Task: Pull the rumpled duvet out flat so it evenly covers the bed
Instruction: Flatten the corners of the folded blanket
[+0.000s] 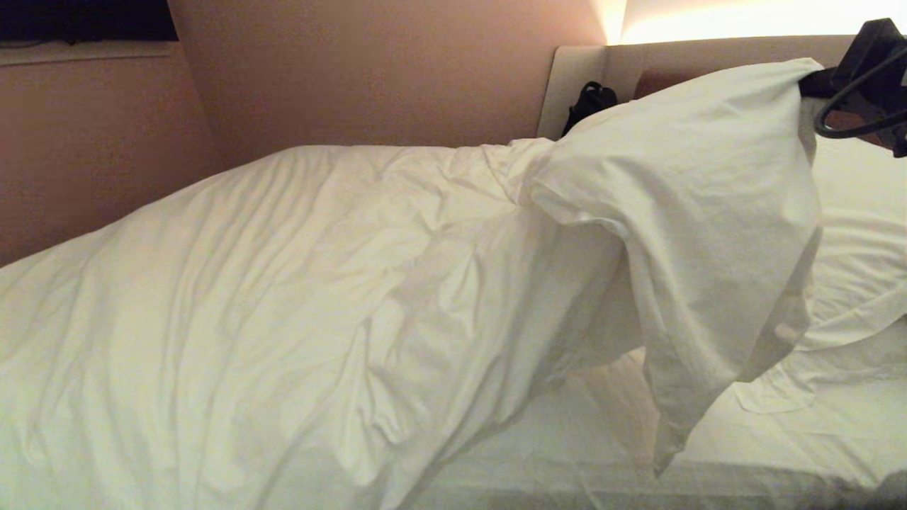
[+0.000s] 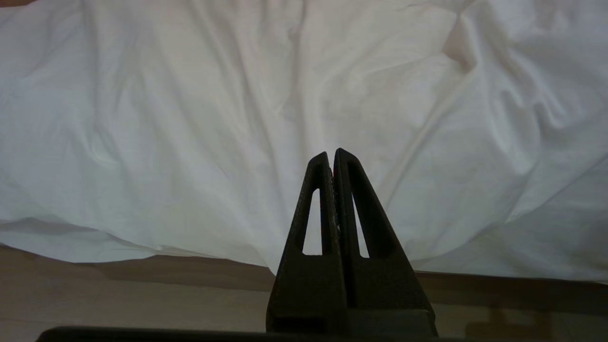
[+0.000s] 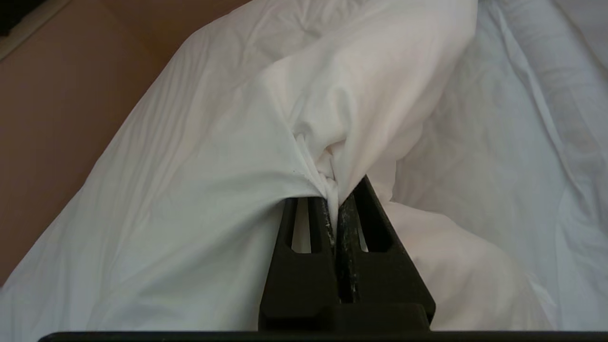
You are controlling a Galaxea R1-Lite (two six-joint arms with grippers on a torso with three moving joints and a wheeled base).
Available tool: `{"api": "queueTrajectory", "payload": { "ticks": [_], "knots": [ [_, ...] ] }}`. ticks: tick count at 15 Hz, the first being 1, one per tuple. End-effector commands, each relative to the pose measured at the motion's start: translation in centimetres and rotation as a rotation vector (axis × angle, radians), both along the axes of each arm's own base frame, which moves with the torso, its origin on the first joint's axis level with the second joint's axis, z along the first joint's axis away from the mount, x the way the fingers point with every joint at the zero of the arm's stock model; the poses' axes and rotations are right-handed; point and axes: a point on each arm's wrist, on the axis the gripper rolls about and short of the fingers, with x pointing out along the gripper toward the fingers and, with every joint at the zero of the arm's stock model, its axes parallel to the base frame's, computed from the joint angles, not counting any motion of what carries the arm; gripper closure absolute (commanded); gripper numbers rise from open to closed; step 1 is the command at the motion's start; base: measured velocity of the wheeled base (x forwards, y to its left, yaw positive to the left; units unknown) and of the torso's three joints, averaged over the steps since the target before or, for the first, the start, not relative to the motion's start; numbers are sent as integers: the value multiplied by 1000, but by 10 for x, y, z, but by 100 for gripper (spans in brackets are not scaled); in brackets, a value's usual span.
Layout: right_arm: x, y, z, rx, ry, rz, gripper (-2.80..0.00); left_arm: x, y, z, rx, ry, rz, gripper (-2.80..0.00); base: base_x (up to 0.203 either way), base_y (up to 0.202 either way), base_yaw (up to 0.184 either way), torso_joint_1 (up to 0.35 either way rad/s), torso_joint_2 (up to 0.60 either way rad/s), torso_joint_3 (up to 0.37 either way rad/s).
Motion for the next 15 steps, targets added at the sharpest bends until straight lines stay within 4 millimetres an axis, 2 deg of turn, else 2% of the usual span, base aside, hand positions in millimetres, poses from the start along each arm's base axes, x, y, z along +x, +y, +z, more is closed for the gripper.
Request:
{"api": "queueTrajectory", "payload": {
  "ticks": [1, 5, 7, 11, 15],
  "knots": [
    [1, 0, -12, -2, 56, 3, 0, 0, 0, 0, 0, 0, 1, 0, 0, 0, 0, 0, 0, 0],
    [14, 1, -63, -65, 221, 18, 0, 0, 0, 0, -1, 1, 1, 0, 0, 0, 0, 0, 0, 0],
    [29, 5, -86, -119, 276, 39, 0, 0, 0, 0, -1, 0, 1, 0, 0, 0, 0, 0, 0, 0],
    [68, 13, -117, -120, 308, 53, 0, 0, 0, 0, 1, -1, 1, 0, 0, 0, 0, 0, 0, 0],
    [96, 40, -128, -118, 270, 120, 0, 0, 0, 0, 0, 0, 1, 0, 0, 0, 0, 0, 0, 0]
  ]
}}
